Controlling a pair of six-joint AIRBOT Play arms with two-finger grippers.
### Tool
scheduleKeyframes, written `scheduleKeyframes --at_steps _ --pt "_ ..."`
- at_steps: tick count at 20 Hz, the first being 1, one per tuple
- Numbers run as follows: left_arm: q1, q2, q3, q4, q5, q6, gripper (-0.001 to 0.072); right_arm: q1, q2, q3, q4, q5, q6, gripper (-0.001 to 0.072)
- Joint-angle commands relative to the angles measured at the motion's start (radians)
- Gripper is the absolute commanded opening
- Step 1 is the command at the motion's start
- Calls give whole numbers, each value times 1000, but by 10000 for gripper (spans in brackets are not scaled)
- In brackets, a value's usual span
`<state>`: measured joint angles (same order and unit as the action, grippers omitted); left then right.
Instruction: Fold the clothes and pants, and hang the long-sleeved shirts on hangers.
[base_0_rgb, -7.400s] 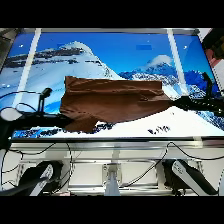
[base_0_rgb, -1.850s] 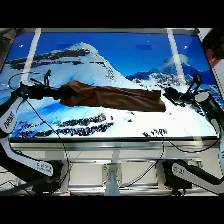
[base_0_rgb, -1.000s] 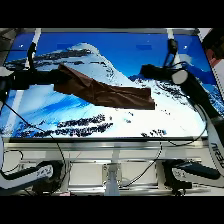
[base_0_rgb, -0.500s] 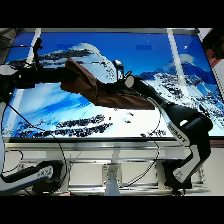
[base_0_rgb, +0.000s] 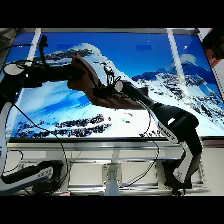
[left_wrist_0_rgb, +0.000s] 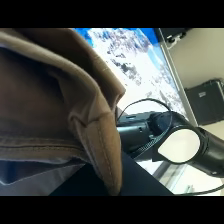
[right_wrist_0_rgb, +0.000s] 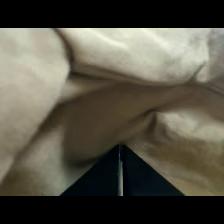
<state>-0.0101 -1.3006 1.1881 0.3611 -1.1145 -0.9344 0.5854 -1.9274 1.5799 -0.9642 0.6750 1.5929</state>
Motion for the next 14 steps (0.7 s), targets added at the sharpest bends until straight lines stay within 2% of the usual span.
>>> scheduleKeyframes --at_steps 1,5,8,14 --pt "-73 -1 1 -2 98 0 17 -60 20 3 -54 105 4 10" --pt "-164 -1 1 -2 211 69 17 -184 94 3 -170 224 -13 10" --pt "-233 -6 0 13 307 72 16 -290 158 3 -188 306 -51 11" --pt "-430 -123 1 12 453 72 16 -497 279 3 -194 323 -63 11"
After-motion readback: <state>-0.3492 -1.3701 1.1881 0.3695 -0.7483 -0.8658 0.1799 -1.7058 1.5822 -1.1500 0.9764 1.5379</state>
